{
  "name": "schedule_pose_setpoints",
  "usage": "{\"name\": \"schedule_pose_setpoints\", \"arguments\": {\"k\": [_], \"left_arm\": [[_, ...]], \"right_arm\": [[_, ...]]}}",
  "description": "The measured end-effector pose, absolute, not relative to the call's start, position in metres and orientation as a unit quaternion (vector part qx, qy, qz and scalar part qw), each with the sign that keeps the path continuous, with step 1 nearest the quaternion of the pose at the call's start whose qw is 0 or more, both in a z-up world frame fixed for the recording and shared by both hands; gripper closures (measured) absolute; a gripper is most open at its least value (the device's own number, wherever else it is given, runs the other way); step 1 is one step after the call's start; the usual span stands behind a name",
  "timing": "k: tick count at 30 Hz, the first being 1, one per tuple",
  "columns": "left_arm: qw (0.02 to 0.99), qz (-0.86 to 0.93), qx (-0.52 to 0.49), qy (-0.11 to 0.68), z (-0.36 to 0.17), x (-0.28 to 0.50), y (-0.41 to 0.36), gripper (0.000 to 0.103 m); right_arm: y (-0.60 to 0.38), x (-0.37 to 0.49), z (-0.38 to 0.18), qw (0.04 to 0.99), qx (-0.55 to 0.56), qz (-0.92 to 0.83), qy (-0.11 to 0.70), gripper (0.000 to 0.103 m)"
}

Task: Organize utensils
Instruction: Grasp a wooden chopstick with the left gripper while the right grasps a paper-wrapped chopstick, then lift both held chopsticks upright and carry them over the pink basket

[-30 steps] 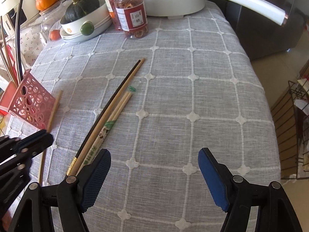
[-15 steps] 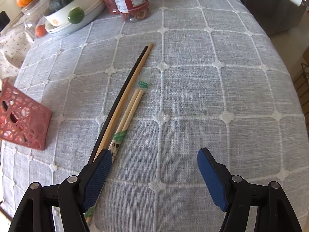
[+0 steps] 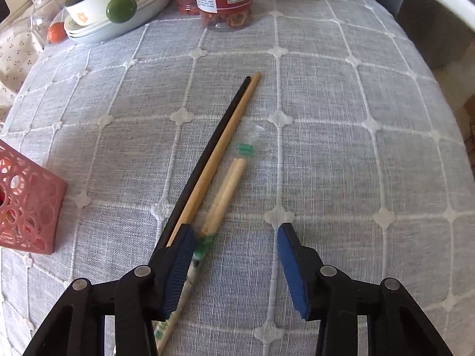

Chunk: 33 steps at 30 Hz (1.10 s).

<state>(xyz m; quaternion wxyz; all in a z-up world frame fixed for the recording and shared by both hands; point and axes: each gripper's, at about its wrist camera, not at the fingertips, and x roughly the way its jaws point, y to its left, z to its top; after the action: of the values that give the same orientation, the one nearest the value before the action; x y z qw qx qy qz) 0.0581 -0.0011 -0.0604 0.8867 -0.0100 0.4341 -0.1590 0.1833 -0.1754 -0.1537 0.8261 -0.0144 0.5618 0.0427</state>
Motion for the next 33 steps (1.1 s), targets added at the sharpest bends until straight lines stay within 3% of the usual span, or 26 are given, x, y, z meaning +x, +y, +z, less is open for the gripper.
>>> {"name": "schedule_pose_setpoints", "arguments": {"k": [2, 4, 6, 8, 18, 26, 33], "left_arm": [[0.887, -0.158, -0.009, 0.435, -0.061, 0.059, -0.001, 0.097], [0.887, -0.156, -0.007, 0.434, -0.061, 0.059, -0.002, 0.097], [0.888, -0.155, -0.002, 0.433, -0.059, 0.059, -0.002, 0.097], [0.89, -0.154, 0.002, 0.43, -0.057, 0.059, -0.002, 0.097], [0.912, -0.15, -0.01, 0.382, -0.018, 0.051, 0.008, 0.097], [0.962, -0.124, -0.022, 0.241, 0.051, 0.02, 0.031, 0.097], [0.984, -0.092, -0.031, 0.153, 0.072, 0.017, 0.048, 0.097]], "right_arm": [[-0.174, 0.183, -0.154, 0.824, -0.023, 0.039, 0.564, 0.063], [-0.179, 0.185, -0.153, 0.823, -0.019, 0.031, 0.567, 0.074], [-0.187, 0.186, -0.153, 0.821, -0.008, 0.027, 0.571, 0.091], [-0.2, 0.185, -0.152, 0.818, 0.016, 0.027, 0.574, 0.098], [-0.24, 0.164, -0.085, 0.864, 0.112, 0.057, 0.487, 0.099], [-0.234, 0.12, -0.015, 0.918, 0.11, 0.09, 0.37, 0.099], [-0.221, 0.11, 0.0, 0.927, 0.103, 0.113, 0.343, 0.099]]}}
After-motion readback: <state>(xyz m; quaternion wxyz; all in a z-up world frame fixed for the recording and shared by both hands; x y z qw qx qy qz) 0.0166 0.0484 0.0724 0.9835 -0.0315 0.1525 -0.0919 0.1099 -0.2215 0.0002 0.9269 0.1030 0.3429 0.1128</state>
